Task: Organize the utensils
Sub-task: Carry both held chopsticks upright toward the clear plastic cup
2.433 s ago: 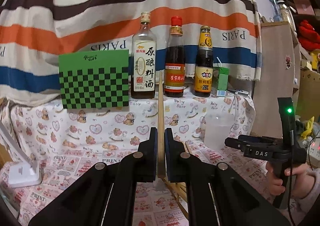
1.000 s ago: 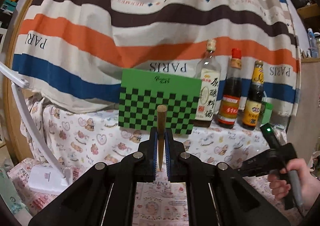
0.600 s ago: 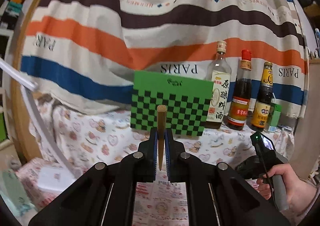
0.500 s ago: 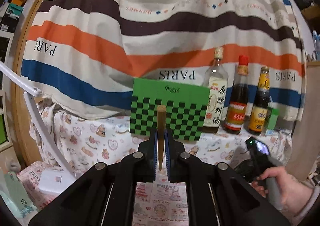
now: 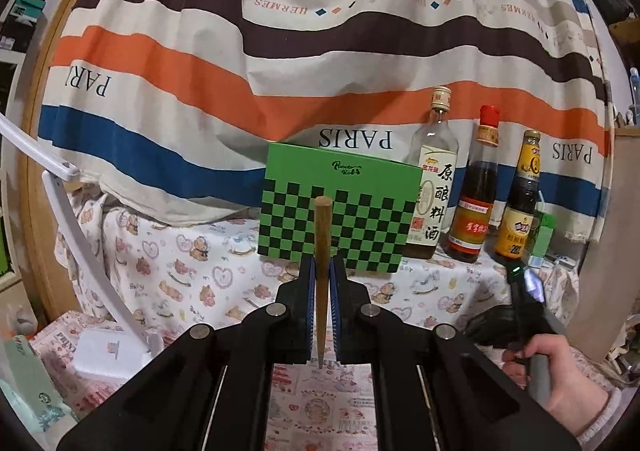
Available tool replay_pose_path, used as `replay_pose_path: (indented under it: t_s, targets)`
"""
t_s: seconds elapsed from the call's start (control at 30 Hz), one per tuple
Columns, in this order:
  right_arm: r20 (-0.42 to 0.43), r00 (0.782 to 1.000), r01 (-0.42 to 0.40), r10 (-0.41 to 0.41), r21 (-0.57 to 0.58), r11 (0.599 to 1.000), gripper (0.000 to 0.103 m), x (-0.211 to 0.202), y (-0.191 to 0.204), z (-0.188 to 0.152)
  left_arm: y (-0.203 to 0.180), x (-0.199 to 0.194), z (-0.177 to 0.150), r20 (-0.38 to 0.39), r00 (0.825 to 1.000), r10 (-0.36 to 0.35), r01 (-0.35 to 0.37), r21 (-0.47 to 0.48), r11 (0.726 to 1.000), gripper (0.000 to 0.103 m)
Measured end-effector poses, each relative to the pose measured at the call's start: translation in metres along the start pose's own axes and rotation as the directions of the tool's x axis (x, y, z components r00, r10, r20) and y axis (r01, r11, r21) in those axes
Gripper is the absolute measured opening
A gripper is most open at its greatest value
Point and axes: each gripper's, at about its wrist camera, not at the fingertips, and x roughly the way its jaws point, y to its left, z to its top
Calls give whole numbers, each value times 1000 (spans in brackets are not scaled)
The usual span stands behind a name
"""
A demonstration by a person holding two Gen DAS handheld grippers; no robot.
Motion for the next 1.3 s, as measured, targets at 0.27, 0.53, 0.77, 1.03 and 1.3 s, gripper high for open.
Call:
replay_pose_path:
  t_s: [0.27, 0.53, 0.77, 1.03, 1.3]
  targets:
    - [375, 899, -133, 226, -259, 957, 8, -128, 33, -31, -3, -4, 1, 11, 1000, -23, 23, 11, 1000, 6]
    - [650, 718, 17, 249, -373, 928, 8, -230, 24, -47, -15, -6, 1, -10, 995, -104, 104, 30, 994, 6]
    - [742, 609, 45, 282, -387, 921, 8, -288, 6, -36, -60, 3, 28, -19, 988, -151, 152, 74, 986, 6]
    - [804, 542, 8, 243, -295, 956, 8, -318, -35, -12, -141, 34, 58, -91, 930, -356, 357, -4, 934, 6]
    - [845, 503, -10, 180, -202, 979, 8, -312, -81, 13, -213, 64, 52, -75, 898, -434, 434, -25, 901, 6]
